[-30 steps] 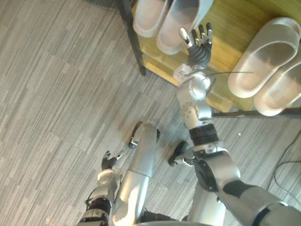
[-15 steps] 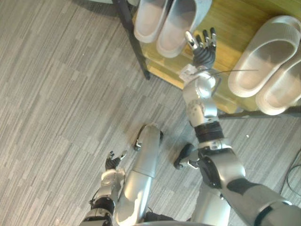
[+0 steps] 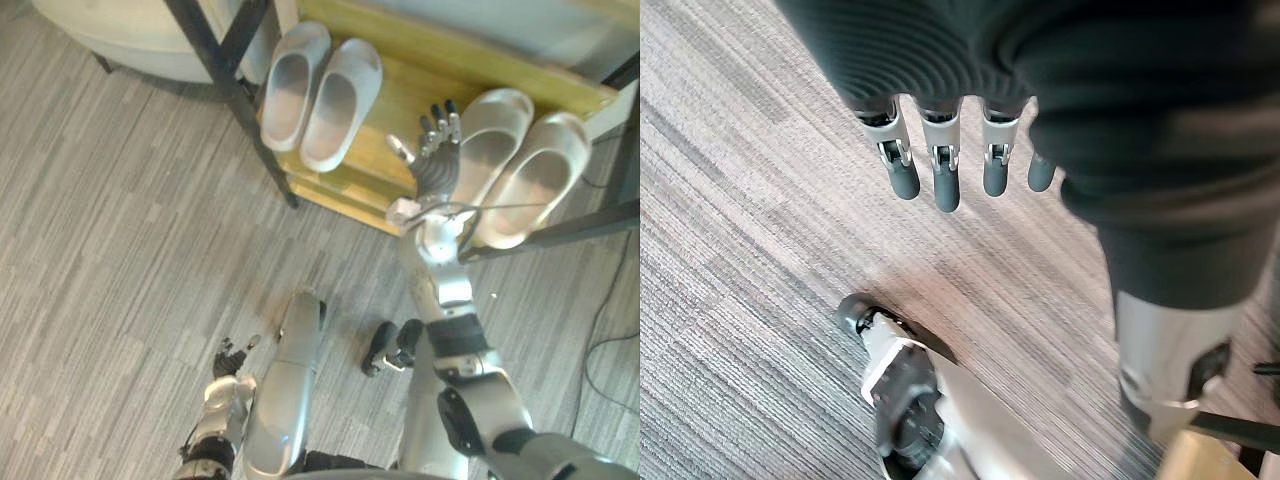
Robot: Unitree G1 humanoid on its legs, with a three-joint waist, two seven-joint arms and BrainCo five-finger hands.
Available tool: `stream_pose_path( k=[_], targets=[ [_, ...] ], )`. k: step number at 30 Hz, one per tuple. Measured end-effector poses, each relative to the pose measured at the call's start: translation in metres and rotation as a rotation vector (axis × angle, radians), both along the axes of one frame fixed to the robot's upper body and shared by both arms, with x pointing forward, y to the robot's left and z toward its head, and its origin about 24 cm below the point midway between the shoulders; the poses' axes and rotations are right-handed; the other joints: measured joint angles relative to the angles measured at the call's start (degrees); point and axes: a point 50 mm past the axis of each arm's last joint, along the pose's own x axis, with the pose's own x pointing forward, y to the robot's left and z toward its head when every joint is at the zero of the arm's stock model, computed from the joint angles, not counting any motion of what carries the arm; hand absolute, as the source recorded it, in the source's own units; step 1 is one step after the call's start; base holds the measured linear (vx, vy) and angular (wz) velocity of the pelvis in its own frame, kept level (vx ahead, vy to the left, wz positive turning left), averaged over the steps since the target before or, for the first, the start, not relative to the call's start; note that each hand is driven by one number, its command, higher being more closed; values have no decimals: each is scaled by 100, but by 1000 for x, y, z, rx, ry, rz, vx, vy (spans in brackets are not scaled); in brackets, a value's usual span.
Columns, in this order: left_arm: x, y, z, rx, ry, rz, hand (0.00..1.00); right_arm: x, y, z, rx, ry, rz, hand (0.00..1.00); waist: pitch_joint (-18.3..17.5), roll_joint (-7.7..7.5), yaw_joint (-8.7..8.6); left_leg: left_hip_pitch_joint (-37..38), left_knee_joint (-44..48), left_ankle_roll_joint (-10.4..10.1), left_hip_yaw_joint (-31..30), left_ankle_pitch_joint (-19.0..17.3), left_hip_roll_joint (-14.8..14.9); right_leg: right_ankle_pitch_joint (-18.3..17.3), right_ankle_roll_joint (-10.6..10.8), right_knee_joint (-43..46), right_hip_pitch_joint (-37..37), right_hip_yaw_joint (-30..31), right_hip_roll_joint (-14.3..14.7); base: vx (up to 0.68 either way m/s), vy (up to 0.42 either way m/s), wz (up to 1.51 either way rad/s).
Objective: Organize the slippers on the shoe rack
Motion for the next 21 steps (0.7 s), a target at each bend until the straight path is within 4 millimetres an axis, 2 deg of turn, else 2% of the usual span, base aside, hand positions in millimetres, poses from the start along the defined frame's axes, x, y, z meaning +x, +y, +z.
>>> stream_pose_path(
  k=[2, 3, 5, 6, 7, 9, 10, 11, 12, 13, 14, 16, 17, 19, 21],
  targets=[
    [-11, 7, -3, 28, 23, -10, 0, -8, 8, -17, -48, 36, 56, 0, -73, -113, -107, 449, -529, 50, 109, 166, 25, 150, 25, -465, 409, -6, 8, 152, -1, -3],
    [-20, 11, -6, 37, 43, -6, 0, -18, 13, -30, -87, 56, 92, 0, -193, -203, -159, 778, -939, 91, 213, 295, 58, 287, 55, -851, 695, -7, 30, 178, 19, -7],
    [-29, 14, -10, 45, 70, -13, 0, -28, 15, -47, -111, 101, 124, 0, -450, -286, -203, 1059, -1374, 134, 323, 428, 110, 442, 97, -1284, 952, -18, 71, 184, 52, -12],
    [-35, 15, -13, 59, 90, -46, 0, -37, 13, -64, -156, 143, 142, 0, -638, -339, -216, 1444, -1854, 182, 415, 577, 148, 626, 157, -1781, 1320, -11, 134, 198, 81, -13],
    [-36, 16, -13, 66, 98, -59, 0, -40, 11, -70, -172, 160, 147, 0, -696, -353, -222, 1594, -2036, 200, 444, 639, 155, 687, 192, -1962, 1456, -11, 144, 218, 110, -16],
    [-45, 17, -19, 87, 142, -119, 0, -54, 7, -95, -250, 232, 178, 0, -1025, -433, -267, 2072, -2741, 279, 618, 888, 154, 953, 273, -2625, 1862, 44, 182, 142, 98, -16],
    [-50, 17, -22, 103, 175, -156, 0, -59, 3, -112, -299, 290, 191, 0, -1175, -433, -338, 2366, -3125, 316, 676, 1031, 156, 1147, 322, -3074, 2137, 57, 222, 135, 92, -14],
    [-51, 17, -23, 106, 183, -164, 0, -61, 2, -119, -306, 316, 195, 0, -1207, -428, -380, 2463, -3239, 327, 687, 1083, 154, 1209, 342, -3212, 2236, 56, 238, 157, 117, -12],
    [-56, 17, -26, 113, 213, -188, 0, -66, -4, -140, -338, 399, 196, 0, -1337, -413, -487, 2698, -3576, 360, 724, 1209, 136, 1375, 392, -3584, 2464, 58, 259, 160, 134, -15],
    [-59, 15, -29, 106, 233, -209, 0, -76, -17, -165, -371, 509, 175, 0, -1473, -376, -518, 2937, -3928, 410, 824, 1331, 130, 1573, 445, -3999, 2704, 95, 301, 154, 132, -18],
    [-60, 14, -30, 104, 236, -215, 0, -78, -21, -171, -373, 537, 167, 0, -1492, -364, -519, 3002, -4005, 420, 852, 1357, 131, 1624, 460, -4105, 2763, 122, 315, 136, 131, -29],
    [-63, 8, -33, 104, 258, -263, 0, -102, -48, -212, -406, 742, 99, 0, -1630, -260, -610, 3367, -4474, 506, 966, 1521, 80, 1934, 544, -4713, 3136, 186, 335, 85, 103, -21],
    [-64, 8, -33, 102, 260, -266, 0, -104, -51, -216, -407, 762, 93, 0, -1645, -252, -626, 3399, -4514, 514, 973, 1535, 73, 1965, 561, -4769, 3164, 194, 334, 71, 89, -12],
    [-67, 2, -36, 101, 276, -307, 0, -130, -72, -246, -451, 933, 56, 0, -1750, -189, -794, 3623, -4775, 579, 1015, 1612, 6, 2163, 630, -5185, 3446, 221, 320, 65, 82, -9],
    [-68, 0, -37, 95, 279, -313, 0, -142, -81, -257, -466, 1009, 36, 0, -1792, -185, -803, 3715, -4855, 589, 1074, 1628, -6, 2229, 657, -5318, 3527, 276, 326, 40, 65, -14]
  ],
)
